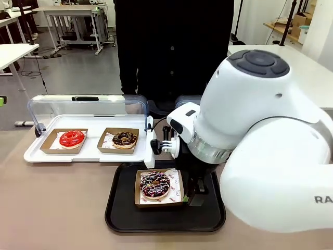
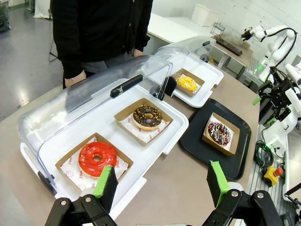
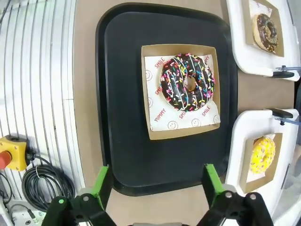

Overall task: Move the fourth donut from the left to the tray.
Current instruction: Pick up the Paper togo box containing the Donut indicated by the person and place it on the Handle tray.

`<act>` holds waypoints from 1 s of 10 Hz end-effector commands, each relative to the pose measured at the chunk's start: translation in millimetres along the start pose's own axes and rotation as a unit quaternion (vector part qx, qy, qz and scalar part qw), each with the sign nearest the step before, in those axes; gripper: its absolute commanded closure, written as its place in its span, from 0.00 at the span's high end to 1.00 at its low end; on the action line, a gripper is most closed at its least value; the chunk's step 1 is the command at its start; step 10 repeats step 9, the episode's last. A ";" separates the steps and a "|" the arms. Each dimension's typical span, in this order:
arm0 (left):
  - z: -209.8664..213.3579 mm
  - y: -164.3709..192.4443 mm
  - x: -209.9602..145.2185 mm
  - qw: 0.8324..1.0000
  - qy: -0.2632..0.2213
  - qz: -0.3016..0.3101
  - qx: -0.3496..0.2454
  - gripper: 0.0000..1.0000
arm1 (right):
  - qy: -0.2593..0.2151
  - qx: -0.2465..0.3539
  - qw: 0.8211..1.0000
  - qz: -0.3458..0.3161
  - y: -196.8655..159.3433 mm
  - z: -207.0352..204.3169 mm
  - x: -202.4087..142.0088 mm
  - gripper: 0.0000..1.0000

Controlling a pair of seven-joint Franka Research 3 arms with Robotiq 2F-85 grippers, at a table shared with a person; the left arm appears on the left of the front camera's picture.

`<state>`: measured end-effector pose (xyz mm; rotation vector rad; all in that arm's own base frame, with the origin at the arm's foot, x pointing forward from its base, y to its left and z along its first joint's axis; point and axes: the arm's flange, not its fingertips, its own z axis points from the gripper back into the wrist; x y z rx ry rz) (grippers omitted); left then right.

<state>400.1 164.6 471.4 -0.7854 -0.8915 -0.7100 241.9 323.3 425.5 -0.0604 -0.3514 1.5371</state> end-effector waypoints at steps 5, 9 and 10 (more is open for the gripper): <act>-0.3 0.2 2.3 1.000 -0.015 -0.006 -0.003 1.00 | 0.003 -0.007 1.000 0.000 4.5 -6.8 5.6 1.00; -0.3 0.2 2.3 1.000 -0.015 -0.006 -0.003 1.00 | 0.003 -0.007 1.000 0.000 4.5 -6.8 5.6 1.00; -0.3 0.2 2.3 1.000 -0.015 -0.006 -0.003 1.00 | 0.003 -0.007 1.000 0.000 4.5 -6.8 5.6 1.00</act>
